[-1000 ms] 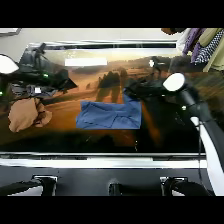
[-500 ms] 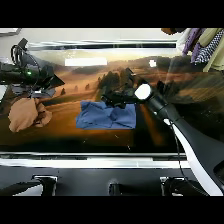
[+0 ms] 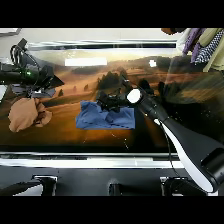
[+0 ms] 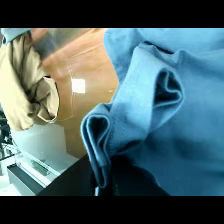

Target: Fold the clothes and pants, and hang the long-sleeved shirts on hangers.

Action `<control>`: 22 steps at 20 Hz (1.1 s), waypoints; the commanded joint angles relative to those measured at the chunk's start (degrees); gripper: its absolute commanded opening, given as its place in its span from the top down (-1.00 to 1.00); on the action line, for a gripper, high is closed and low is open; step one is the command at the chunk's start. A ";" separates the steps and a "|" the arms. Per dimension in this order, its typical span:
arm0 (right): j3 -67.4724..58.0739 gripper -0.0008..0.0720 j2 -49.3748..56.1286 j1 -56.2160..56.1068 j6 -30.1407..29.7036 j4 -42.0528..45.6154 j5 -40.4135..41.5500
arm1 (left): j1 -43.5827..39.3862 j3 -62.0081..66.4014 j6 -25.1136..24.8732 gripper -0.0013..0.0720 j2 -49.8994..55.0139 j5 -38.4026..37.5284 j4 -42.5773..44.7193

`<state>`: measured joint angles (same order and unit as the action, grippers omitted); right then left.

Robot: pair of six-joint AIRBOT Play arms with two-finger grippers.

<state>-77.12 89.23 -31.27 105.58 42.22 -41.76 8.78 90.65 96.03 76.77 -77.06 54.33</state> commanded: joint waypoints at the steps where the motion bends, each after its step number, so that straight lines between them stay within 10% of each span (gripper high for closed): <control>1: -0.07 0.65 1.14 -0.11 -2.38 -3.19 -0.31 | 0.07 -0.02 0.00 0.92 -0.04 0.02 -0.02; 3: -0.07 0.15 1.11 -0.11 -4.85 -6.23 -0.66 | 0.07 -0.02 0.00 0.92 -0.04 0.02 -0.02; 7: -0.07 -0.21 0.37 0.13 -9.42 -9.97 -6.60 | 0.07 -0.02 0.02 0.92 -0.04 0.00 -0.02; 22: 4.81 -0.34 -0.04 36.92 -19.12 3.45 -25.81 | 0.07 -0.02 -1.77 0.92 -0.04 0.09 0.00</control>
<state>-74.04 86.28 2.28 89.91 44.60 -65.71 8.80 90.65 95.11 76.77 -77.06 54.30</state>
